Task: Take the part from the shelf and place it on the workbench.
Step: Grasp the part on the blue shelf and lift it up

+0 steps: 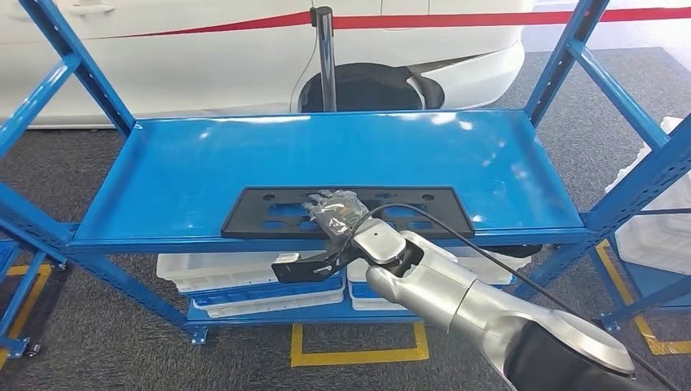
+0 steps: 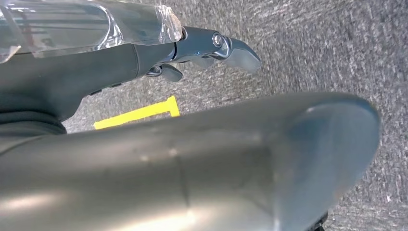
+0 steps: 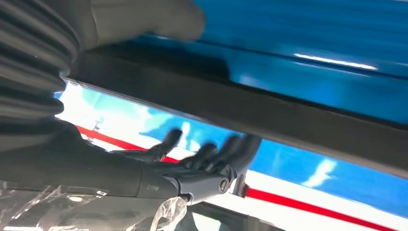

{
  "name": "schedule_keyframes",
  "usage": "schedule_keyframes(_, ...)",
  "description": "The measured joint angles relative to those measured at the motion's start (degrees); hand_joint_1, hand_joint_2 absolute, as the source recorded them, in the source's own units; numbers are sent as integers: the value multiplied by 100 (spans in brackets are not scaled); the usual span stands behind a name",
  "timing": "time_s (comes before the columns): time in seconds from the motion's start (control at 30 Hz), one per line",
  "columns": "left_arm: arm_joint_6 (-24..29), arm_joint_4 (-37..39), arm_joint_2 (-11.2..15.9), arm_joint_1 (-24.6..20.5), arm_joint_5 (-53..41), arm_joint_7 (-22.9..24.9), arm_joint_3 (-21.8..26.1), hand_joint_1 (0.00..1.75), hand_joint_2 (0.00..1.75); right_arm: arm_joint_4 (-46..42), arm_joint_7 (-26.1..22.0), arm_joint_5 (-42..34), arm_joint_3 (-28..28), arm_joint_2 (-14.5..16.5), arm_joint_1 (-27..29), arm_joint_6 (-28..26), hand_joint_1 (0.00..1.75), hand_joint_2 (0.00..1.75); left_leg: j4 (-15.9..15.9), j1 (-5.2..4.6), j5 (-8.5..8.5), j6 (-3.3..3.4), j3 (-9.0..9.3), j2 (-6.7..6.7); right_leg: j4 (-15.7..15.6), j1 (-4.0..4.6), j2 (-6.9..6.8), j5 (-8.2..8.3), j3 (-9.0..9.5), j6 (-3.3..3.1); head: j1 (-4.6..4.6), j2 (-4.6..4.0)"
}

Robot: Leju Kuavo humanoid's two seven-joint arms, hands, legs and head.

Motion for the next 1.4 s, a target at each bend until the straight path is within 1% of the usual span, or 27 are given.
schedule_keyframes(0.03,-10,0,1,2,10,0,0,0,0,0,13,-35,13,11,-9,6,175,175,0,1,-6,25,0,4,-2,6,3,1,-3,-2,-1,0)
schedule_keyframes(0.07,-17,0,1,2,18,-1,0,0,0,0,24,-65,22,22,-21,10,175,175,-8,8,-3,29,5,7,-2,15,6,-3,-5,-8,-1,1)
schedule_keyframes(0.13,-29,0,-1,3,28,-7,0,0,0,0,38,-116,31,34,-52,14,175,175,-28,17,0,19,11,10,-2,29,10,-15,-8,-26,-2,1)
schedule_keyframes(0.2,-35,0,-3,5,29,-14,0,0,0,0,41,-133,34,35,-79,15,175,175,-41,24,2,-5,16,10,-1,40,10,-23,-8,-49,-1,1)
schedule_keyframes(0.3,-35,0,-4,6,29,-15,0,0,0,0,42,-135,34,35,-99,15,175,175,-46,30,2,-27,19,10,-1,45,10,-27,-8,-67,0,2)
schedule_keyframes(0.5,-35,0,-4,6,29,-15,0,0,0,0,42,-137,35,35,-103,15,175,175,-48,30,2,-31,20,10,0,46,10,-27,-7,-69,-1,1)
schedule_keyframes(0.53,-35,0,-4,6,29,-15,0,0,0,0,42,-139,36,35,-110,15,175,175,-51,31,3,-39,21,10,0,47,9,-27,-7,-70,-1,0)
schedule_keyframes(0.67,-35,0,-4,8,29,-24,0,0,0,2,75,-202,52,29,-146,3,175,175,-59,32,8,-112,24,10,0,46,6,-22,-5,-84,-2,-1)
schedule_keyframes(1.03,-35,0,-4,11,25,-33,0,0,0,3,99,-246,110,18,-148,-39,175,175,-55,21,9,-113,23,10,-1,36,5,-17,-4,-86,-2,-1)
schedule_keyframes(1.17,1,0,-4,11,11,-51,0,0,175,3,99,-214,117,13,-135,-137,175,175,-55,21,9,-113,23,10,-1,36,5,-18,-5,-86,-2,-1)
schedule_keyframes(1.4,97,0,-4,7,-130,-423,-10,0,175,-16,148,50,131,-47,-18,-492,175,175,-55,21,9,-113,23,11,-1,36,5,-17,-5,-86,-2,-1)
